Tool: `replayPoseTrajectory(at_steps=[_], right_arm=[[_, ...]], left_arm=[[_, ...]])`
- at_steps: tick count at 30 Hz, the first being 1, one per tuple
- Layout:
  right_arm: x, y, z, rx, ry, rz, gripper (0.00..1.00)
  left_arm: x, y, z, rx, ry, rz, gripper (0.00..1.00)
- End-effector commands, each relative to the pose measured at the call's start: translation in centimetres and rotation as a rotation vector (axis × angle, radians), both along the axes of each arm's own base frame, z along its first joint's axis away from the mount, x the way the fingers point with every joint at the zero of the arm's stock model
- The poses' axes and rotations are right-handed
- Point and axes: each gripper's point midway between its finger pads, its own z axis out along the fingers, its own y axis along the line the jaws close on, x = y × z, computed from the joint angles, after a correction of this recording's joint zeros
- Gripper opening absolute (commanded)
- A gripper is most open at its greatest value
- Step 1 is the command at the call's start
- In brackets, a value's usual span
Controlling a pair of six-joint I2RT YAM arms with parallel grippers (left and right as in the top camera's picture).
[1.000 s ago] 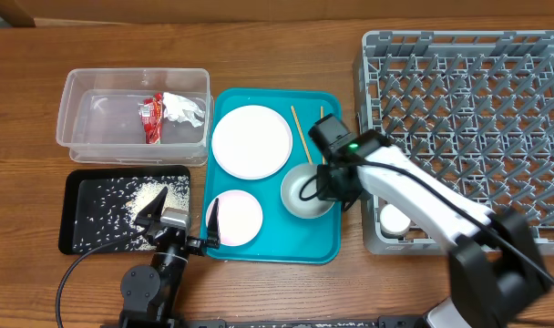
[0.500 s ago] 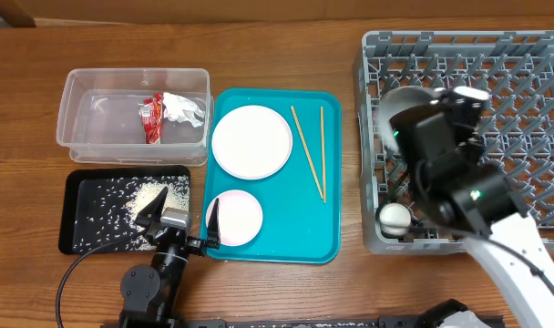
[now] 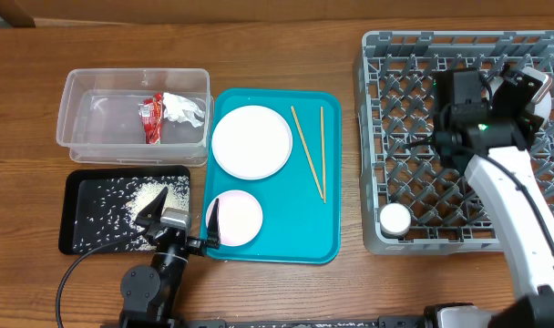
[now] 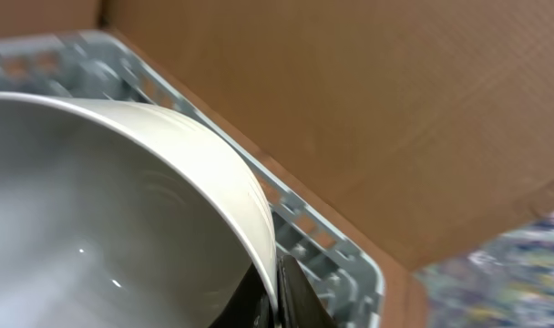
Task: Sort waste into correct bins and load items into the dishwasher
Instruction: 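Lift the white bowl and place it upright in the dish rack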
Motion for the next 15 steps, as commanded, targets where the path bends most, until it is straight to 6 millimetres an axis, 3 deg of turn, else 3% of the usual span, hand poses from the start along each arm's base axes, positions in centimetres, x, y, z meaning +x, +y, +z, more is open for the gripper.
replayPoseTrajectory(at_steps=[1,7,15], right_arm=[[-0.2,-1.5,-1.9,0.007,0.089,-0.038,0.04],[-0.6,-3.0,-4.2,0.011,0.152,-0.084,0.04],[-0.5,-3.1,-6.6,0.008,0.241,-0.085,0.04]], left_arm=[[-0.1,-0.1,0.0,0.011,-0.009,-0.01,1.0],[-0.1,-0.1,0.0,0.011,-0.009,-0.01,1.0],[-0.1,-0.1,0.0,0.011,-0.009,-0.01,1.0]])
